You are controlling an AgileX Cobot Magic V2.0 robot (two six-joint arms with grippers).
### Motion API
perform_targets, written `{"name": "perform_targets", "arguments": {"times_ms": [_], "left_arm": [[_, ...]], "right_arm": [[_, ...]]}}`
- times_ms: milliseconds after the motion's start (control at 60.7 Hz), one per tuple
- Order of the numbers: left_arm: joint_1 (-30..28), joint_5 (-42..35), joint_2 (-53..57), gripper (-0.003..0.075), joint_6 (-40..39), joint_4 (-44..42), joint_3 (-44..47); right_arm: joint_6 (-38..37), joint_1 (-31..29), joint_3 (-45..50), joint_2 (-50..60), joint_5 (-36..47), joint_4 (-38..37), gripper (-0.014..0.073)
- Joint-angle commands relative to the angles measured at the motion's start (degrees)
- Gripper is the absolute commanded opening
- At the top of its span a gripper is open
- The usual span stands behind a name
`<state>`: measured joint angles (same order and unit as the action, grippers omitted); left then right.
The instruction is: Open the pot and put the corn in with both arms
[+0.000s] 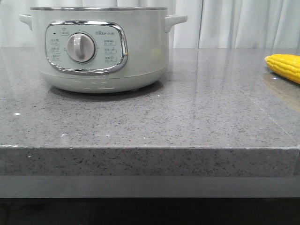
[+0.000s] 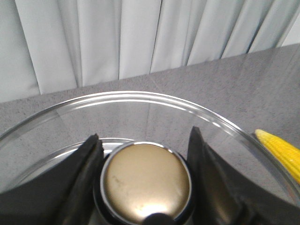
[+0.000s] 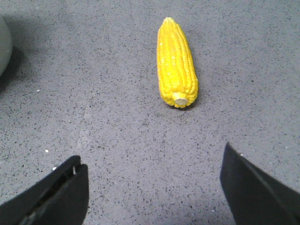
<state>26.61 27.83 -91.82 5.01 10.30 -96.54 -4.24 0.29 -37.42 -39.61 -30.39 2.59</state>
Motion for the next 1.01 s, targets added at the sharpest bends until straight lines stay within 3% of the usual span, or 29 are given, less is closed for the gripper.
{"name": "perform_targets", "arguments": {"times_ms": [0, 165, 791, 989], "left_arm": [[0.30, -4.40, 7.17, 0.0209, -0.24, 0.92, -2.89], [0.30, -2.61, 15.42, 0.0209, 0.21, 0.05, 2.22], [0.30, -3.12, 47.99, 0.0209, 0.21, -0.53, 37.59], [0.30, -3.22, 54.67, 0.0209, 0.21, -0.53, 43.95]], "right_arm": [[0.14, -0.37, -1.36, -0.14, 3.67, -0.37, 0.0593], [0.14, -0.37, -1.36, -0.14, 3.67, -0.37, 0.0593], [0.14, -0.37, -1.36, -0.14, 3.53, -0.37, 0.0593], [0.14, -0.37, -1.36, -0.14, 3.37, -0.37, 0.0593]]}}
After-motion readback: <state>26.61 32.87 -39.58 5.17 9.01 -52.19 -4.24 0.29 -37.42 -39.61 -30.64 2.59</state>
